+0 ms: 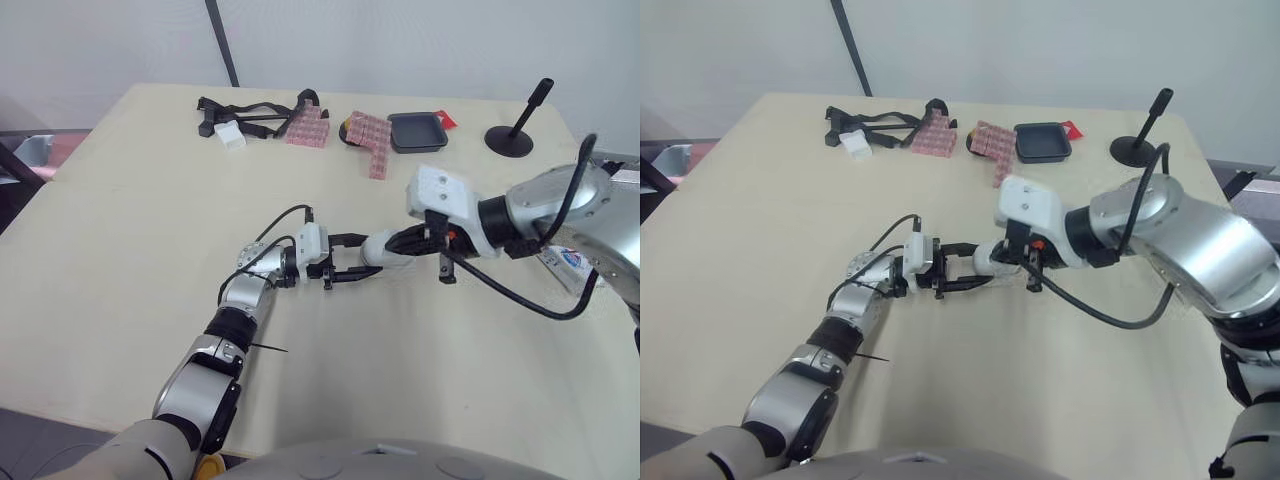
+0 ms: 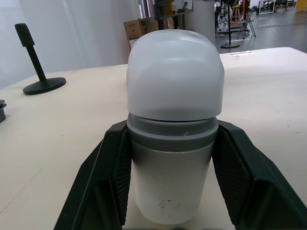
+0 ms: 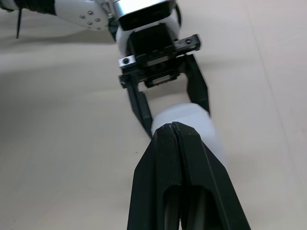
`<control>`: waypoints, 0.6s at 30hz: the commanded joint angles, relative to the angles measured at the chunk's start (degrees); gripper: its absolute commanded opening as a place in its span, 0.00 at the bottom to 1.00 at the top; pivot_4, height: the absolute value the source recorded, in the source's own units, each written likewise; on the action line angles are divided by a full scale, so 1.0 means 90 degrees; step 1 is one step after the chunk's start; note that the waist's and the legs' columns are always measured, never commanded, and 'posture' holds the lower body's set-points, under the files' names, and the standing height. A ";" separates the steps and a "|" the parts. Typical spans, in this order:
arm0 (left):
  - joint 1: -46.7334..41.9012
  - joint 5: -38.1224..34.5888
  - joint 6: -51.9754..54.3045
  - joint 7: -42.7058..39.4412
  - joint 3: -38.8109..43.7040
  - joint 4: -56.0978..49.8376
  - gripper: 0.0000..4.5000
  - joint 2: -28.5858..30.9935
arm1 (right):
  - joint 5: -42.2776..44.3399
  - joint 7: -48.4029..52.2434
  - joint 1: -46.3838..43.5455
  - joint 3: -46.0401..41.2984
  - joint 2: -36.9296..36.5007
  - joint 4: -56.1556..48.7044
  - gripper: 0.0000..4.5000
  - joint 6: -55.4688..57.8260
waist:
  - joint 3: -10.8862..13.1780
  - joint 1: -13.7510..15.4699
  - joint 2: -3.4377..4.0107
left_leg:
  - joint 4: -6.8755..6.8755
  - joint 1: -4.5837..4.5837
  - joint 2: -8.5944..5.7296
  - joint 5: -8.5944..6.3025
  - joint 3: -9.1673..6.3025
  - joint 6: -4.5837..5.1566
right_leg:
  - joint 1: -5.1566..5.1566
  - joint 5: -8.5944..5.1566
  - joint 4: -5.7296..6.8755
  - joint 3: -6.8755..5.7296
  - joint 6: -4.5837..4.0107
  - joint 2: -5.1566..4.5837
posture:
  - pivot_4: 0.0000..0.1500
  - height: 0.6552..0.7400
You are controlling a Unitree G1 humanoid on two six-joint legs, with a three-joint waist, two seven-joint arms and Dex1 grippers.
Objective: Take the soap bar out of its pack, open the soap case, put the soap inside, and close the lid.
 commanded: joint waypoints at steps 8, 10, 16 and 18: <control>-0.0017 -0.0014 -0.0007 -0.0008 0.0010 -0.0143 0.43 0.0068 | -0.0562 -0.0001 0.0128 0.0235 -0.0366 0.0267 0.00 -0.0502 | 0.0000 -0.0002 0.0000 | -0.0002 -0.0001 0.0000 -0.0001 -0.0001 -0.0001 | 0.0004 0.0000 -0.0002 -0.0001 0.0000 0.0001 | 1.00 1.00; -0.0014 -0.0008 -0.0013 -0.0002 0.0011 -0.0145 0.43 0.0079 | -0.0584 0.0018 0.0154 0.0257 -0.0358 0.0272 0.00 -0.0539 | 0.0000 -0.0004 0.0000 | -0.0002 0.0000 0.0000 -0.0001 -0.0001 -0.0001 | 0.0003 0.0000 -0.0001 0.0000 0.0000 0.0000 | 1.00 1.00; -0.0015 -0.0007 -0.0020 -0.0014 0.0013 -0.0145 0.43 0.0104 | -0.0693 0.0058 0.0243 0.0363 -0.0403 0.0178 0.00 -0.0691 | 0.0000 -0.0008 0.0000 | -0.0002 0.0001 0.0000 -0.0001 -0.0001 -0.0001 | 0.0005 0.0000 -0.0005 0.0000 0.0000 0.0000 | 1.00 1.00; -0.0015 -0.0010 -0.0015 -0.0018 0.0013 -0.0148 0.43 0.0108 | -0.0747 0.0062 0.0295 0.0402 -0.0418 0.0158 0.00 -0.0743 | 0.0000 -0.0009 0.0000 | -0.0002 0.0001 0.0000 -0.0001 -0.0001 -0.0001 | 0.0005 0.0000 -0.0005 0.0000 0.0000 0.0000 | 1.00 1.00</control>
